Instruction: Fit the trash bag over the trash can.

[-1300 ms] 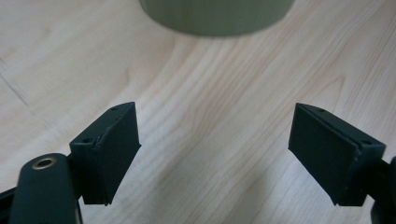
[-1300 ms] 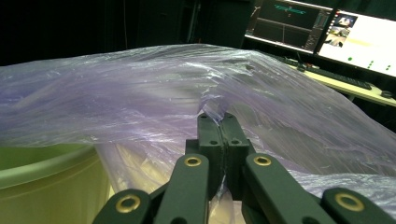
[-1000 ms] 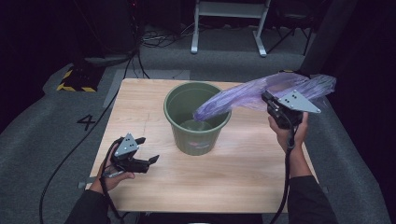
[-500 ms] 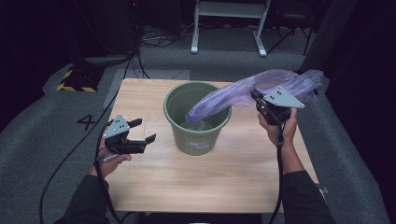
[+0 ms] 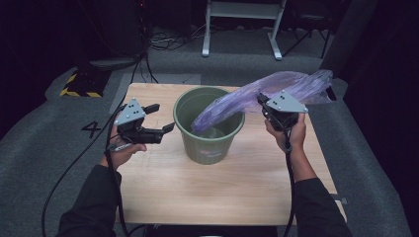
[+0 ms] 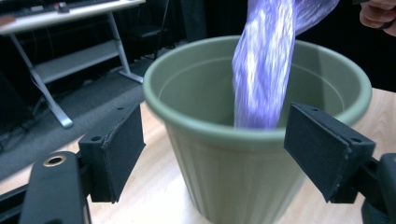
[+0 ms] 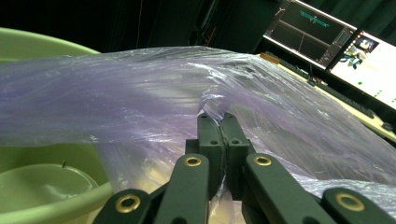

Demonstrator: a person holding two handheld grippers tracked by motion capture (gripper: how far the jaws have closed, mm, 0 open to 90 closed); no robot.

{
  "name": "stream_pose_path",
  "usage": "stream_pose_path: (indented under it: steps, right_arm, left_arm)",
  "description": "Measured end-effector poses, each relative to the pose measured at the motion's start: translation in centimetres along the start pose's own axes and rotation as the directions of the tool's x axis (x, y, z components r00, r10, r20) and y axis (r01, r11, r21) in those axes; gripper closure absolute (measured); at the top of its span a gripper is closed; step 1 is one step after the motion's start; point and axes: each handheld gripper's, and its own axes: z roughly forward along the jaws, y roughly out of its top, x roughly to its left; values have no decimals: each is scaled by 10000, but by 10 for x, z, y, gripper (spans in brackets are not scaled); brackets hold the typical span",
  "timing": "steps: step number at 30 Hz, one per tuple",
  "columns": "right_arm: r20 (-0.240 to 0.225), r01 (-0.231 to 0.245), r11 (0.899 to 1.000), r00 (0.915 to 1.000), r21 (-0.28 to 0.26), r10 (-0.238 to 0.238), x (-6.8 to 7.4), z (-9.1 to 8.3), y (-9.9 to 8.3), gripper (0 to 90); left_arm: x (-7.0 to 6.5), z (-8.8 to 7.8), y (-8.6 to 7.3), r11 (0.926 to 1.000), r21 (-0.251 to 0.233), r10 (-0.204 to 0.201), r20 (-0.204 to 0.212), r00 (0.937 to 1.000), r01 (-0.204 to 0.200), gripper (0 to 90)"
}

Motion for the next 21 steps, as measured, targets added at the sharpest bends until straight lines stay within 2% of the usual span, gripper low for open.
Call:
stream_pose_path:
  steps: [2, 8, 12, 13, 15, 17, 20, 21]
  right_arm:
    - [-5, 214, 9998, 9998, 39, -214, 4, 2, 2, 900]
    - [-241, 599, 9982, 9979, -40, -599, 14, 2, 5, 900]
    - [-348, 852, 9963, 9957, -92, -855, 19, 1, 7, 900]
    - [-408, 1076, 9941, 9933, -118, -1080, 23, 0, 9, 900]
    - [-437, 1144, 9933, 9924, -163, -1150, 25, 0, 10, 899]
    - [-575, 1470, 9887, 9872, -288, -1485, 31, -1, 12, 898]
    - [-758, 1649, 9855, 9829, -409, -1676, 36, -2, 13, 896]
    - [-789, 1722, 9841, 9814, -437, -1753, 38, -2, 14, 895]
  left_arm:
    - [-6, 8, 9, 10000, -60, -1, 281, 9996, 2, 196]
    - [-28, 31, 30, 9986, 86, 515, 976, 9939, -526, 194]
    - [-40, 41, 40, 9961, 186, 834, 1162, 9897, -861, 193]
    - [-44, 46, 45, 9959, 204, 847, 1335, 9874, -882, 190]
    - [-47, 50, 48, 9957, 232, 854, 1411, 9863, -895, 190]
    - [-54, 60, 52, 9907, 506, 1187, 1302, 9844, -1262, 191]
    - [-60, 70, 53, 9839, 778, 1465, 1635, 9756, -1607, 191]
    - [-61, 73, 54, 9828, 843, 1488, 1656, 9749, -1643, 191]
